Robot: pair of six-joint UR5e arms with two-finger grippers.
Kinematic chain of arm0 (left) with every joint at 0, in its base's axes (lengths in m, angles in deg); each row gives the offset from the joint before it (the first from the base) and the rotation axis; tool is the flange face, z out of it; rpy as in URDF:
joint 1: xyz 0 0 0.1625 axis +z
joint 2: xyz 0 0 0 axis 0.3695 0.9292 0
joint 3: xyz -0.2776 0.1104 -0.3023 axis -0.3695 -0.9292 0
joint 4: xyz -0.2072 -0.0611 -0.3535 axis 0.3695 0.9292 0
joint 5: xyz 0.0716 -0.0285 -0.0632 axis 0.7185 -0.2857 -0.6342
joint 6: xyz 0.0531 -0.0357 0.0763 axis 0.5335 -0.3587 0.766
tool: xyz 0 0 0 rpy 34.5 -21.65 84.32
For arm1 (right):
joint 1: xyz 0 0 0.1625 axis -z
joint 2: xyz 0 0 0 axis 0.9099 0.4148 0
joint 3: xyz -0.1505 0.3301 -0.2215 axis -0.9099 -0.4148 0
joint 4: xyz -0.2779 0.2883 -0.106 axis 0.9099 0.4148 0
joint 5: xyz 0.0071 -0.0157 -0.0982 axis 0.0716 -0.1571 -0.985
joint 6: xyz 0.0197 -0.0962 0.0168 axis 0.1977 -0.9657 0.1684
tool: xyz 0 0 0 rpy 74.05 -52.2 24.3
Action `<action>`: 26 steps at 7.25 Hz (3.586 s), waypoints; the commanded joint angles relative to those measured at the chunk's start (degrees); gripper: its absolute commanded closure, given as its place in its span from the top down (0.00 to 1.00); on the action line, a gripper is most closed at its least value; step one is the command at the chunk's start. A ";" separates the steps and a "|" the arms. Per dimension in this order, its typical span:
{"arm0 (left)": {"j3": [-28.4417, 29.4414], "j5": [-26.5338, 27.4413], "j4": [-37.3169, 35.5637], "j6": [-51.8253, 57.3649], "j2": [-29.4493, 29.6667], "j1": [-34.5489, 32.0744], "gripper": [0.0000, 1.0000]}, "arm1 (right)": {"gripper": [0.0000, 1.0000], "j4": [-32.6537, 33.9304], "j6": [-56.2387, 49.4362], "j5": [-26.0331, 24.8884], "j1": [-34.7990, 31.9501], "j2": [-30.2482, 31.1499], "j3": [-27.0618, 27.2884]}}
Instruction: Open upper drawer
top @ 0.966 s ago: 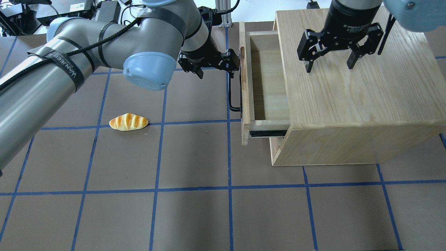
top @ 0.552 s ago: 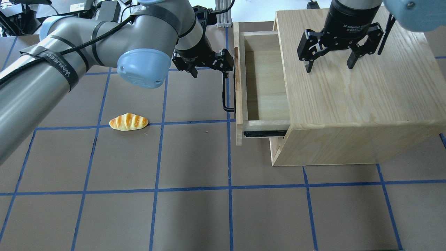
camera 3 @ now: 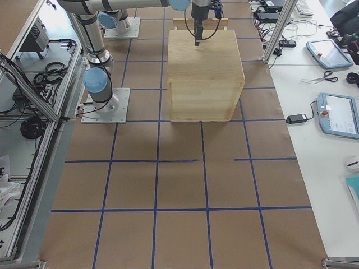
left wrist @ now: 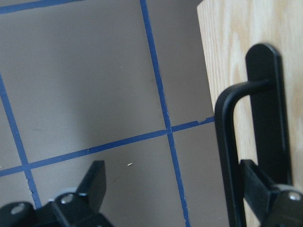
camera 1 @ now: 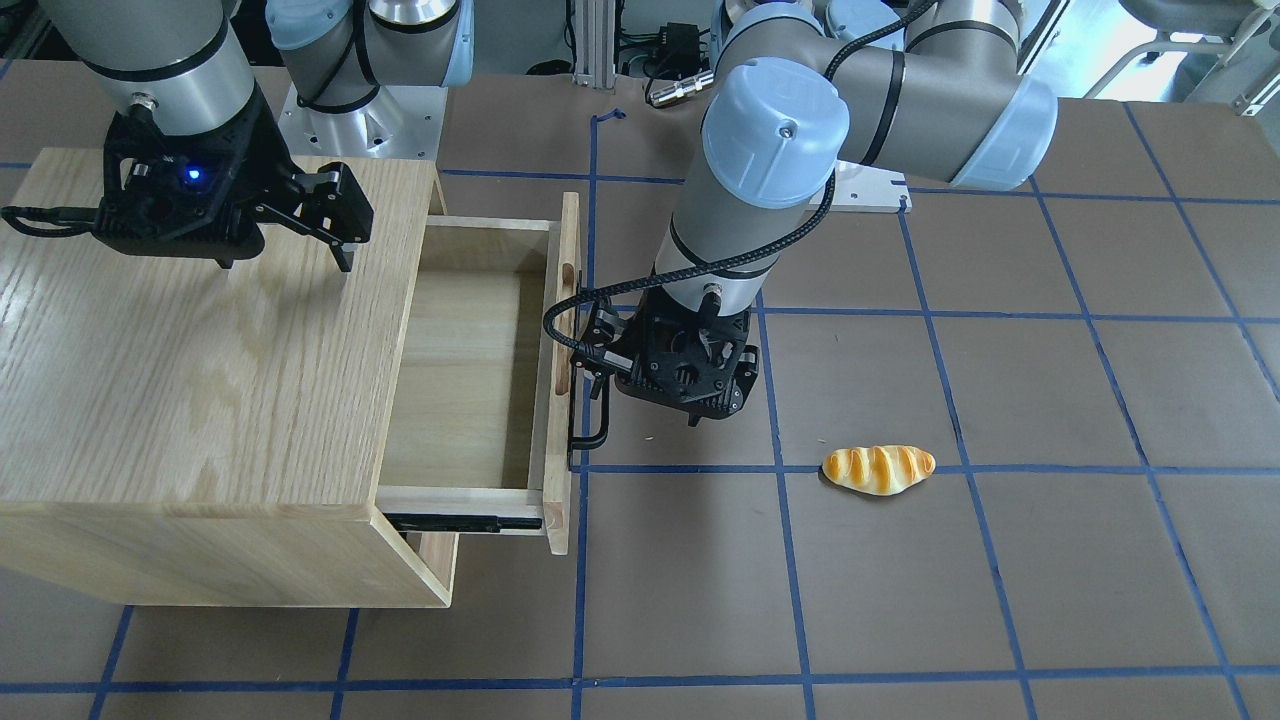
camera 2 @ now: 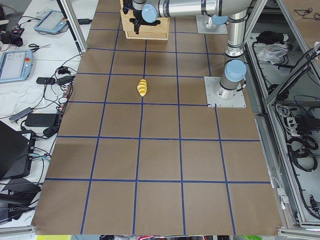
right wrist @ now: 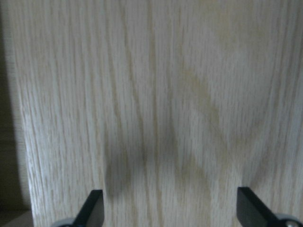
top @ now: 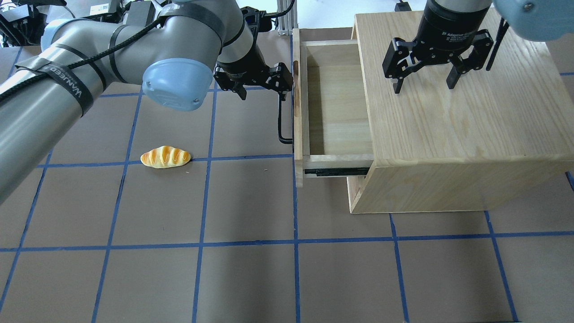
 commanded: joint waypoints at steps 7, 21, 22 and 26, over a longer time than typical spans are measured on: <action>0.09 3.36 1.83 6.70 -1.02 0.67 1.00 | 1.00 0.00 -0.02 0.00 0.00 0.00 -0.03; 7.30 6.87 21.75 5.60 -11.64 9.97 1.00 | 1.00 0.00 0.07 0.00 0.00 0.00 -0.03; 6.95 11.93 22.82 5.40 -13.14 12.42 1.00 | 1.00 0.00 -0.02 0.00 0.00 0.00 -0.03; 1.33 12.16 22.31 5.49 -16.04 16.58 1.00 | 1.00 0.00 0.07 0.00 0.00 0.00 -0.03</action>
